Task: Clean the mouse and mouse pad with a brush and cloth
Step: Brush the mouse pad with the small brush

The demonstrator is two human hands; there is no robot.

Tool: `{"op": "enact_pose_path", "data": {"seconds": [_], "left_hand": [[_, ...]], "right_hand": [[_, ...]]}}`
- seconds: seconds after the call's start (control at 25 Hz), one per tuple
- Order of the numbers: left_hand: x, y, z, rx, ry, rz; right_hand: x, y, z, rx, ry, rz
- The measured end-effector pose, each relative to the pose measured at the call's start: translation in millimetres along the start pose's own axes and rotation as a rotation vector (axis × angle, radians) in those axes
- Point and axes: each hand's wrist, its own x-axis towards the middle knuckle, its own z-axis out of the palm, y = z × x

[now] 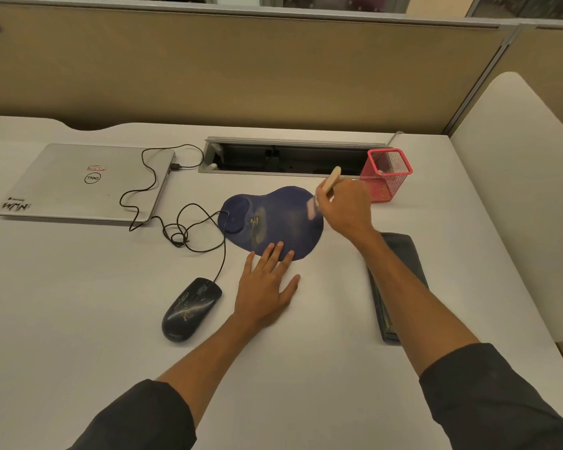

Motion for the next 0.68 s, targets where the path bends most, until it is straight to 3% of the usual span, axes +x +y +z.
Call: {"op": "enact_pose_path", "data": {"seconds": [0.16, 0.28, 0.36, 0.44, 0.56, 0.68], "left_hand": [[-1, -1, 0, -0.002, 0.003, -0.002], [-1, 0, 1, -0.005, 0.004, -0.001], [-1, -1, 1, -0.006, 0.006, 0.0], [-1, -1, 2, -0.011, 0.0, -0.005], [-1, 0, 1, -0.005, -0.02, -0.011], [0, 0, 0, 0.005, -0.021, -0.014]], "right_hand": [[-15, 0, 26, 0.222, -0.157, 0.136], [-8, 22, 21, 0.168, -0.034, 0.233], [0, 18, 21, 0.162, 0.037, 0.177], [2, 8, 24, 0.19, -0.043, 0.118], [9, 6, 26, -0.047, -0.053, 0.026], [16, -5, 30, 0.042, -0.083, -0.021]]}}
